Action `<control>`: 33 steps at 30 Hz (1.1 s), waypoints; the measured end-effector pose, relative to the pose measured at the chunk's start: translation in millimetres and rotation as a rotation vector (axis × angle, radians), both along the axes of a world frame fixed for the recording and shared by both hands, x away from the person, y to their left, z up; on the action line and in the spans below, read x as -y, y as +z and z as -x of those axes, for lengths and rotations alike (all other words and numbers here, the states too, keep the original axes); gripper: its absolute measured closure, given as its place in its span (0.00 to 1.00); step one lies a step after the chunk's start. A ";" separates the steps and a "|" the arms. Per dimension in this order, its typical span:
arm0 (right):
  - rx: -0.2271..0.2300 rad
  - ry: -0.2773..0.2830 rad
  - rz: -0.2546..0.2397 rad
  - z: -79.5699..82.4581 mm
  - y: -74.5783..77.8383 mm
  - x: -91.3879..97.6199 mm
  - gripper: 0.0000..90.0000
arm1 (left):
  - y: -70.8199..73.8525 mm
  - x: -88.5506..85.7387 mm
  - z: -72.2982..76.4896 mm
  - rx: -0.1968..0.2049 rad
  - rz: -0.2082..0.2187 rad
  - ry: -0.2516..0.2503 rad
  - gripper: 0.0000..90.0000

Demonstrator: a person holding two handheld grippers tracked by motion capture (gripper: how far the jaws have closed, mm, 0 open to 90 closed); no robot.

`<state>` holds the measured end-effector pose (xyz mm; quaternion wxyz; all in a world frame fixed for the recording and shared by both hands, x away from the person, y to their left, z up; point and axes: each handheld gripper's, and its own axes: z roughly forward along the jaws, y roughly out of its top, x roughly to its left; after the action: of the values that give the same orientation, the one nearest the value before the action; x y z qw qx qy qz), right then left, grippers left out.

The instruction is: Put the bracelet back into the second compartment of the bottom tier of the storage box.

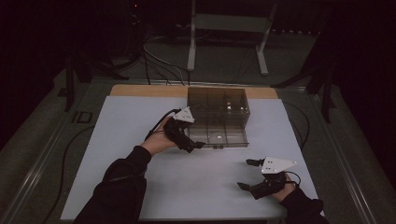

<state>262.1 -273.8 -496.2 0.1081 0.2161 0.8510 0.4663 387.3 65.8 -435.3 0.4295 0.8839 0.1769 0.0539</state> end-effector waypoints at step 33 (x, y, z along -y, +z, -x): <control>-0.007 -0.001 0.014 0.3 -1.1 -2.4 0.11 | -37.7 -78.9 57.7 -0.041 0.026 0.146 0.00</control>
<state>261.8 -271.3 -497.3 0.1069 0.2176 0.8544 0.4597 329.6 144.7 -473.0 0.4321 0.8640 0.2503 0.0644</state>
